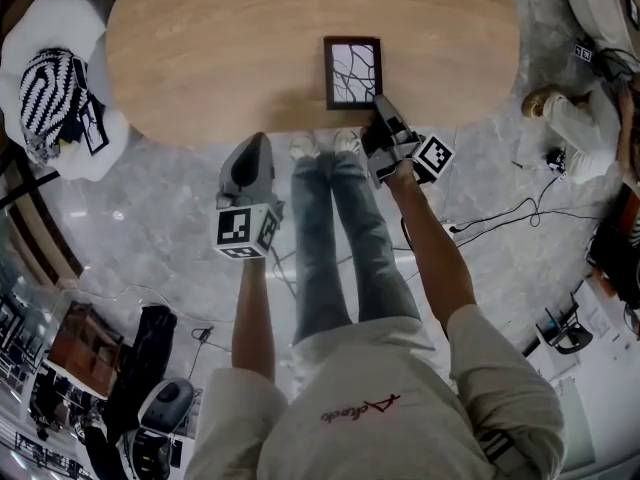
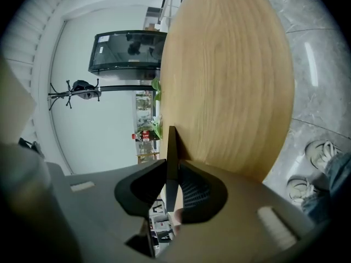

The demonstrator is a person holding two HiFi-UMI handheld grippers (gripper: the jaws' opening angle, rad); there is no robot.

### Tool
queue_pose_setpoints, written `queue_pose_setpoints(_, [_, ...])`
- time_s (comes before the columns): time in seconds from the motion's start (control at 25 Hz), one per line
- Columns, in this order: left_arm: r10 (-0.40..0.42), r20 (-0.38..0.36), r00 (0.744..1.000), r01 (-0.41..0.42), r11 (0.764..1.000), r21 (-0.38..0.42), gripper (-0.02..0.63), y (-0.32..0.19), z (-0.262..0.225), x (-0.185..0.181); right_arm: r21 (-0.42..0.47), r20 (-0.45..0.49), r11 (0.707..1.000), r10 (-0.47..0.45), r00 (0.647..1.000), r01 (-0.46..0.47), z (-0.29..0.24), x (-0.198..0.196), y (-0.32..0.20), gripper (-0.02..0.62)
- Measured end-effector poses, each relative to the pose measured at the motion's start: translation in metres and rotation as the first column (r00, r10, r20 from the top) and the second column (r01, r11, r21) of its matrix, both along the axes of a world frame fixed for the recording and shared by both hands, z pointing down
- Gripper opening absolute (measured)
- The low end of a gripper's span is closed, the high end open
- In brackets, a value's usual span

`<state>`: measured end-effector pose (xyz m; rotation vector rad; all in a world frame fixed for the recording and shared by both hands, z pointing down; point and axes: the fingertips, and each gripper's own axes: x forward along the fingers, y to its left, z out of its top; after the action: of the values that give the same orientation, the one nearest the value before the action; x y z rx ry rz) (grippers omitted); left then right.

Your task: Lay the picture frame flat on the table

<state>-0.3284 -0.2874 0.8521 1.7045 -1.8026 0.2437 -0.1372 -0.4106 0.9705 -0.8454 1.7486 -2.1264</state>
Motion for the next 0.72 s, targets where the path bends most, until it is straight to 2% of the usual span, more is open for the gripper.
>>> queue_pose_setpoints(0.24, [-0.008,0.001,1.0,0.008,1.0,0.0,0.0,0.006,0.001,0.005,-0.008,-0.068,1.0,-0.023,0.997,0.023,0.008,-0.005,-0.004,0.089])
queue_pose_setpoints(0.36, [-0.009,-0.001,1.0,0.009,1.0,-0.002,0.0,0.007,0.0,0.005,-0.002,-0.104,0.998,-0.057,0.993,0.057,0.009,-0.008,-0.004,0.149])
queue_pose_setpoints(0.52, [-0.008,0.003,1.0,0.008,1.0,-0.001,0.0,0.006,-0.002,0.004,0.02,-0.171,0.993,-0.113,0.979,0.118,0.008,-0.012,-0.003,0.186])
queue_pose_setpoints(0.6, [-0.007,0.004,1.0,0.007,1.0,0.002,0.0,0.005,-0.004,0.004,0.049,-0.243,0.98,-0.173,0.954,0.191,0.006,-0.016,-0.001,0.206])
queue_pose_setpoints(0.72, [-0.003,0.003,1.0,0.003,1.0,0.006,0.0,0.003,-0.006,0.006,0.098,-0.386,0.939,-0.27,0.882,0.33,0.004,-0.022,0.004,0.216])
